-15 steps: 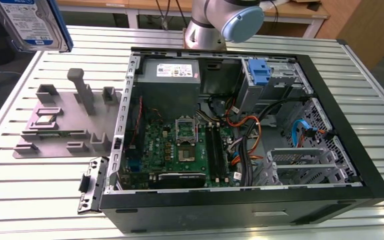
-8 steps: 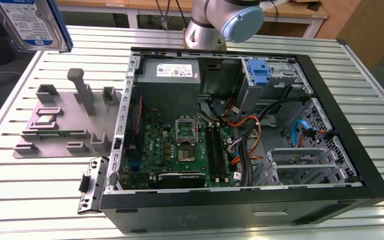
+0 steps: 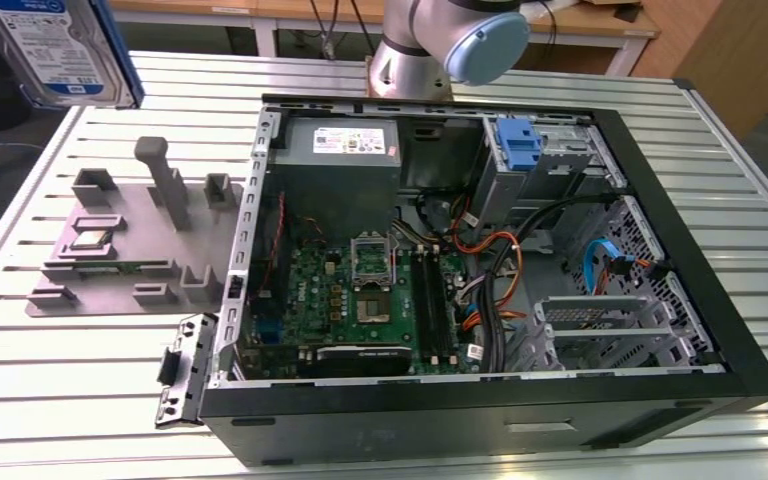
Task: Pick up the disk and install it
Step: 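Pick up the disk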
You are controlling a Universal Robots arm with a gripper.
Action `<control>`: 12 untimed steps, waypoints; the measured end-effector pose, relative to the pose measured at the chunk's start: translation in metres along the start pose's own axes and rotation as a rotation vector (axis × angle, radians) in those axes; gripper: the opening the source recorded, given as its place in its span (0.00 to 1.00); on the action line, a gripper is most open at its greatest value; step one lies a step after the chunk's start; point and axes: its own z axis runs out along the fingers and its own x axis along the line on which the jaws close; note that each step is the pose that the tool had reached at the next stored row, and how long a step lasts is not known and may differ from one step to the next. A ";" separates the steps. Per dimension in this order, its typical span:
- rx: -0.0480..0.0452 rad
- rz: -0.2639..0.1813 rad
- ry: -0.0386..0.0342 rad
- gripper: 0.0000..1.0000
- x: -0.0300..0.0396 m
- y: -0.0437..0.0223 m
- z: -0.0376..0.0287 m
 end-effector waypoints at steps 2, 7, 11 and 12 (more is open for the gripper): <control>0.0000 0.000 0.0000 0.35 0.0017 0.0000 -0.0001; 0.0000 0.000 0.0000 0.35 0.0046 -0.0016 -0.0003; 0.0001 0.000 0.0000 0.35 0.0073 -0.0058 -0.0005; 0.0000 0.000 0.0000 0.35 0.0082 -0.0074 -0.0006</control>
